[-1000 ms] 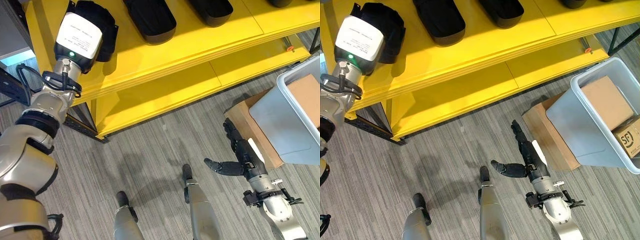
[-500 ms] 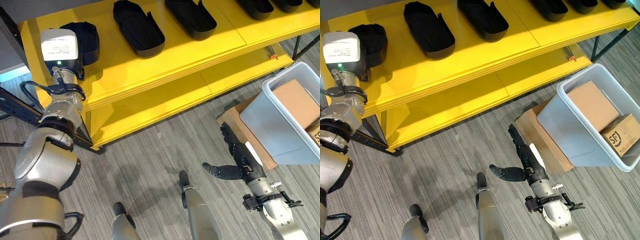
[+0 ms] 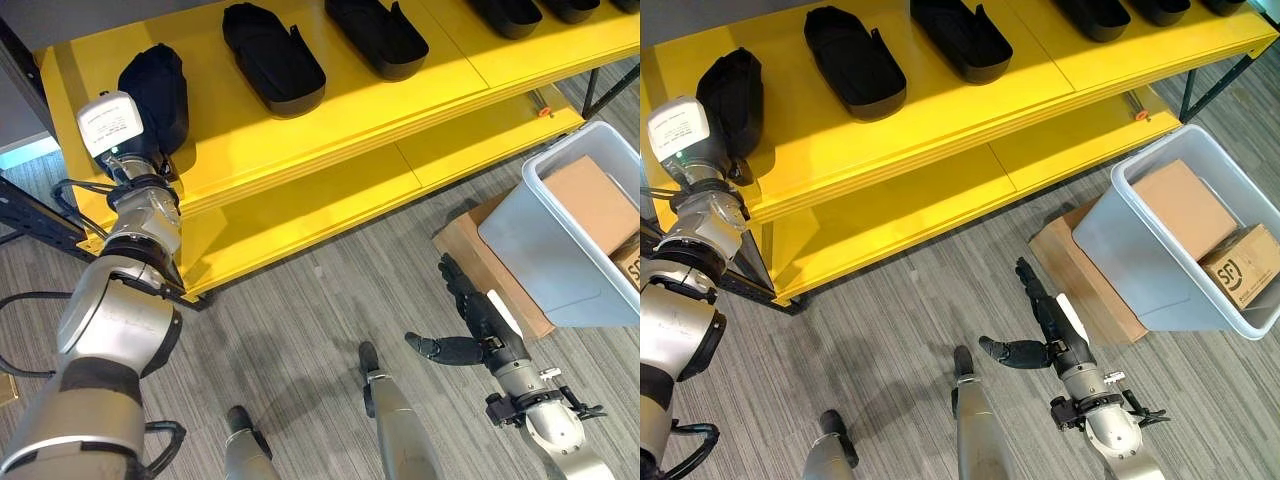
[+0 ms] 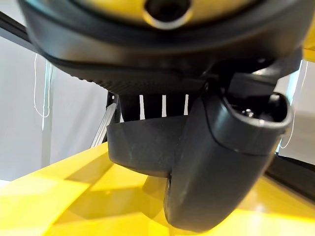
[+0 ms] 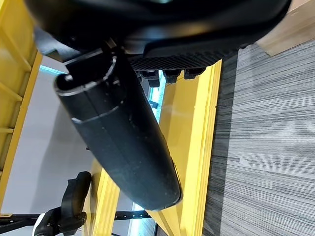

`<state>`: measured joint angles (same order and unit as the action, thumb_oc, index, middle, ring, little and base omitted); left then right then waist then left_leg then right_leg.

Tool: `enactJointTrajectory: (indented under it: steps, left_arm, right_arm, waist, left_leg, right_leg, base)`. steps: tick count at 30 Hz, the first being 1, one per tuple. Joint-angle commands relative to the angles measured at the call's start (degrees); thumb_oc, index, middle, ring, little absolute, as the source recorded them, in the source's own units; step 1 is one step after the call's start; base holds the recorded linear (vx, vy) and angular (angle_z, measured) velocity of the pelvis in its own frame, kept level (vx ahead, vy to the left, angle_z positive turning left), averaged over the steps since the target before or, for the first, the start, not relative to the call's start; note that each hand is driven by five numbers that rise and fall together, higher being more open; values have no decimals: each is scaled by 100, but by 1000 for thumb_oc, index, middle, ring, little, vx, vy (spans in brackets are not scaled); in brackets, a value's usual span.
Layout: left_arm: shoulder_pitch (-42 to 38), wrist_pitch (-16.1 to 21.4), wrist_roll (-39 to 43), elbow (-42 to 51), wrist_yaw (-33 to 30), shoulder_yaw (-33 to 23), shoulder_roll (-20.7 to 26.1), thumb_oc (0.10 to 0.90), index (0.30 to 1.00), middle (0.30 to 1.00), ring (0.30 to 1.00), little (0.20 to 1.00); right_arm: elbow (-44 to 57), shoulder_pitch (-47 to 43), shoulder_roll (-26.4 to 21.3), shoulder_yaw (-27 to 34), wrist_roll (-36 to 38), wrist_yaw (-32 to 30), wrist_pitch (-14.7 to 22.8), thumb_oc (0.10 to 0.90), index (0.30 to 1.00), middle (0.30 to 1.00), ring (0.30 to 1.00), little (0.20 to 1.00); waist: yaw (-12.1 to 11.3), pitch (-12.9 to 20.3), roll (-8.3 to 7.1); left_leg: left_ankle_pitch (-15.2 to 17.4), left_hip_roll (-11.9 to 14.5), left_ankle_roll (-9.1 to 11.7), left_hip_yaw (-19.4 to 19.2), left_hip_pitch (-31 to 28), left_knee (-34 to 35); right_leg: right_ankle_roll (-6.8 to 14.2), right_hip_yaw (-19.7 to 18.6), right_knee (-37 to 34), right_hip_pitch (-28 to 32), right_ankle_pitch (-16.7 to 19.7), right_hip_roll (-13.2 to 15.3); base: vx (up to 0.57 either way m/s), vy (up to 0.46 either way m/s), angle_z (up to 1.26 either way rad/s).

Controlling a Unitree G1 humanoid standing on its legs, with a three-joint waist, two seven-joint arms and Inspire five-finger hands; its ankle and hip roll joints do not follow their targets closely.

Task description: Move parts from the plastic box to the shelf.

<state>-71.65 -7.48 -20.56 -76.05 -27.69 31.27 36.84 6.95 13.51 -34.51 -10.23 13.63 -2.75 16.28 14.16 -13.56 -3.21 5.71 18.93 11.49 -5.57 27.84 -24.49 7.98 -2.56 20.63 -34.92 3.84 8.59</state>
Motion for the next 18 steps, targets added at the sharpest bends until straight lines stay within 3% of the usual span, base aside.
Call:
enactJointTrajectory:
  steps: [1,2,3,4,18]
  left_arm:
    - [-501,74,-123,37,-108,30,256,400,300,300,300,300]
    - [-461,64,-213,22,-55,63,274,533,487,487,487,487]
    - [-460,64,-213,22,-55,63,274,533,487,487,487,487]
    - [-444,73,-190,8,-6,57,279,900,1000,1000,1000,1000]
    - [-482,168,185,-11,160,-75,147,900,1000,1000,1000,1000]
  right_arm:
    - [679,-253,-244,316,137,-18,443,900,1000,1000,1000,1000]
    - [721,-217,-287,381,142,5,437,900,1000,1000,1000,1000]
    - [723,-216,-288,382,142,5,436,900,1000,1000,1000,1000]
    - [728,-189,-295,405,145,18,428,900,1000,1000,1000,1000]
    - [696,-56,-285,442,134,77,381,900,1000,1000,1000,1000]
  waist:
    - [108,195,-42]
    - [126,192,-61]
    - [125,194,-60]
    - [129,194,-56]
    - [116,250,-19]
  left_leg:
    - [-411,65,-207,75,232,176]
    - [-402,96,-214,67,273,132]
    - [-401,97,-214,67,275,130]
    - [-399,106,-214,68,289,119]
    - [-411,111,-209,111,387,102]
  right_leg:
    - [180,-36,244,142,-223,35]
    - [180,-74,277,62,-216,5]
    - [180,-75,278,61,-216,5]
    - [181,-69,285,53,-216,4]
    - [156,-32,335,-5,-226,9]
  base:
    - [0,0,0]
    - [-20,-26,-3]
    - [-19,-25,-5]
    - [3,-9,-6]
    - [2,-2,-1]
